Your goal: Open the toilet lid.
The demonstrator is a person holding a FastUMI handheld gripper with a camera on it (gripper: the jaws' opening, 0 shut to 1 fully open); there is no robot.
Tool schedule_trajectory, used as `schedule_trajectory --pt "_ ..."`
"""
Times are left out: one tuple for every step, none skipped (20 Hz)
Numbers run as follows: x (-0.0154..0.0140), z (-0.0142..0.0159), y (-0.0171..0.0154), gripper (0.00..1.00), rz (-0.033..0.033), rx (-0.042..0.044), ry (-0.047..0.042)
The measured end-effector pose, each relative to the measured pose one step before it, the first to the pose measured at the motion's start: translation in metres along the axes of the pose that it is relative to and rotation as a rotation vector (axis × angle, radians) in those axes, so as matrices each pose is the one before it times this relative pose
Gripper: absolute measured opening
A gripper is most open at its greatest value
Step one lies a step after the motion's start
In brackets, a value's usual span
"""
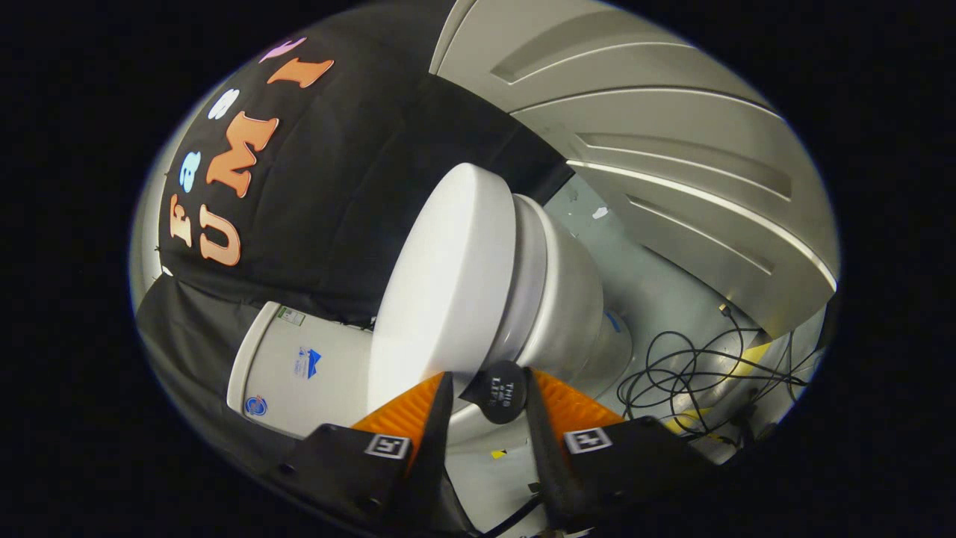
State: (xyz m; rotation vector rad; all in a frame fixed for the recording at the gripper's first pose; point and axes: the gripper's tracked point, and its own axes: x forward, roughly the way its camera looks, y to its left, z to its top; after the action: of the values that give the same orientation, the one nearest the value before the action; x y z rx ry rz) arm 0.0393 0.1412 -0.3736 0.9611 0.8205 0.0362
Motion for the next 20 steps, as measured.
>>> schedule_trajectory --pt "0.00385 0.00099 -0.00214 0.52 0.00738 0.01080 -0.00212" --pt "0.00126 0.00089 0.00066 0.45 0.00577 0.02083 -0.00126" --pt "0.00117 -0.00247 0.00009 0.37 0.00900 0.01327 -0.01383" --pt "-0.00200 0.00532 0.00219 0.33 0.01227 0.01799 0.00098" --pt "-0.00303 0.00163 0.00306 0.27 0.02461 0.01892 0.00072" --pt "-0.00128 0.00193 0.00448 0.19 0.03023 0.01372 -0.00584" --pt "0.00100 -0.00178 -0.00031 0.14 -0.00262 0.01241 -0.00488" --pt "0.00088 0.00139 0.00027 0.08 0.00754 -0.00125 0.00142" --pt "-0.00011 0.00048 -0.00038 0.08 -0.00035 0.00106 -0.00191" --pt "-0.00057 -0.00040 -0.00003 0.08 -0.00228 0.00701 -0.00683" --pt "0.00044 0.00092 0.00017 0.08 -0.00398 0.02156 -0.00623" --pt "-0.00002 -0.00071 0.00043 0.08 -0.00485 0.03245 -0.00040" --pt "0.00030 0.00001 0.00089 0.08 0.00147 0.03105 0.00222" --pt "-0.00218 -0.00163 -0.00002 0.08 0.00945 0.01422 0.00671" --pt "0.00070 -0.00026 -0.00008 0.08 0.00098 -0.00064 -0.00011" --pt "-0.00011 0.00052 0.00082 0.08 -0.00169 -0.01240 0.00153" --pt "-0.00011 -0.00074 -0.00045 0.08 -0.00788 0.00161 -0.00435" --pt "-0.00110 -0.00101 0.00253 0.08 -0.00564 0.00837 -0.00283" --pt "-0.00027 0.00035 0.00215 0.08 -0.00361 -0.00553 -0.00851" --pt "0.00001 0.00078 0.00238 0.08 -0.00408 -0.01990 -0.01001"
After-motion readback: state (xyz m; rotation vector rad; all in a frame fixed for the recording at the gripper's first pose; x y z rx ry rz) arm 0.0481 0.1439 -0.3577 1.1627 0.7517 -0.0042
